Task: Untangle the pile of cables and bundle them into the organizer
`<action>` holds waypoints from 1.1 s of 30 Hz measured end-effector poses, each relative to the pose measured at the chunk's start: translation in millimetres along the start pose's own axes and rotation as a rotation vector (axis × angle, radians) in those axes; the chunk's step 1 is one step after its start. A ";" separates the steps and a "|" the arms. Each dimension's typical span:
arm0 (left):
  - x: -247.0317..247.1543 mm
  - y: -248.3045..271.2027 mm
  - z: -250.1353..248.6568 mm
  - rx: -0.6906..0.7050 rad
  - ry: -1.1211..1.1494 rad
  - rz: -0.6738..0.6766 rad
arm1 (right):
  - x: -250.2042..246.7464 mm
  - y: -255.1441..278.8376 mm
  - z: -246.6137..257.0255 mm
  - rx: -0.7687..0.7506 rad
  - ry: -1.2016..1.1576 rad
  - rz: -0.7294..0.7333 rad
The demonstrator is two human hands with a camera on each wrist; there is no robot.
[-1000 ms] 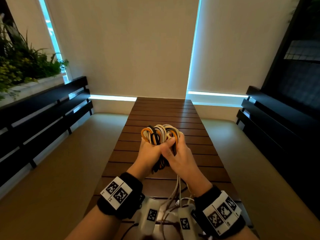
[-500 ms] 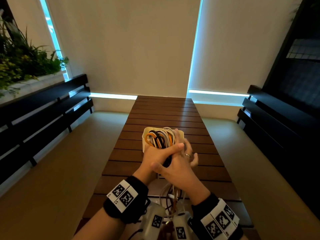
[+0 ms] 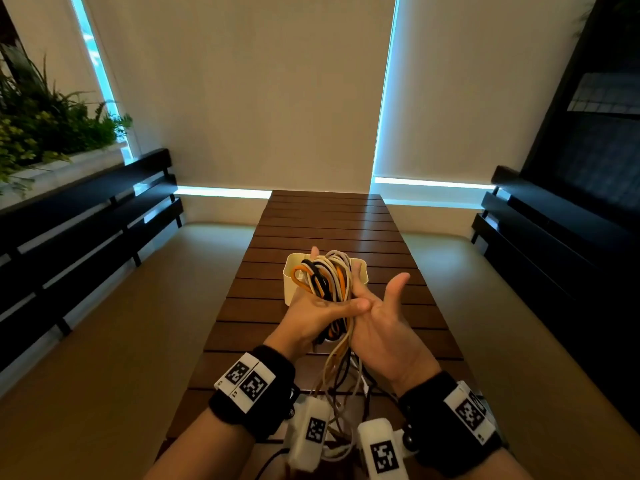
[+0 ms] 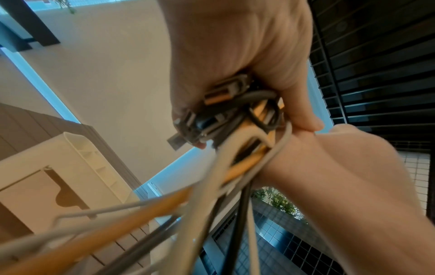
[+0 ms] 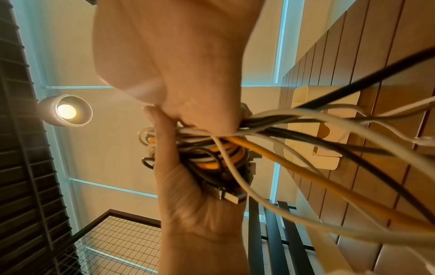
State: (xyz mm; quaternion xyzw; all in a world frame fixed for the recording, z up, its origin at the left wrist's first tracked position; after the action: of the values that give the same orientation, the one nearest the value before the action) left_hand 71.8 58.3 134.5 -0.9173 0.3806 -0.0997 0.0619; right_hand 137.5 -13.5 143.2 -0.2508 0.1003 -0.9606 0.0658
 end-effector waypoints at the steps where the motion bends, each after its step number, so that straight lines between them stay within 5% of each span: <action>1: 0.6 0.9 -1.2 0.017 -0.022 -0.018 | 1.9 -0.4 0.8 -0.003 -0.036 -0.011; 5: 3.5 5.1 -5.3 0.112 -0.084 -0.117 | -4.5 -2.4 0.9 -0.031 -0.088 -0.183; 19: -7.6 5.9 -0.5 0.128 0.073 -0.220 | 3.8 -8.0 -2.0 -0.086 0.140 -0.312; 24: -7.7 6.5 -7.5 0.114 0.089 -0.187 | -13.8 -4.6 -16.1 0.024 0.486 -0.356; 33: -6.4 10.1 -0.4 0.070 0.002 -0.277 | -28.3 6.7 -40.0 0.226 0.609 -0.320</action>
State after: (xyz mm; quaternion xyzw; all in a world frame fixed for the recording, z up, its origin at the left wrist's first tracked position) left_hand 60.3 55.8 132.1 -0.9583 0.2465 -0.1213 0.0792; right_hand 142.7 -8.6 94.3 0.0433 -0.0320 -0.9944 -0.0908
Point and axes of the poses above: each hand's wrist, its own y-axis away from the middle knuckle, its own x-axis out of the palm, z = x × y, the point moved 5 cm from there along -y, towards the middle knuckle, and after that the axes turned 4 degrees about z, right-handed, at the moved point
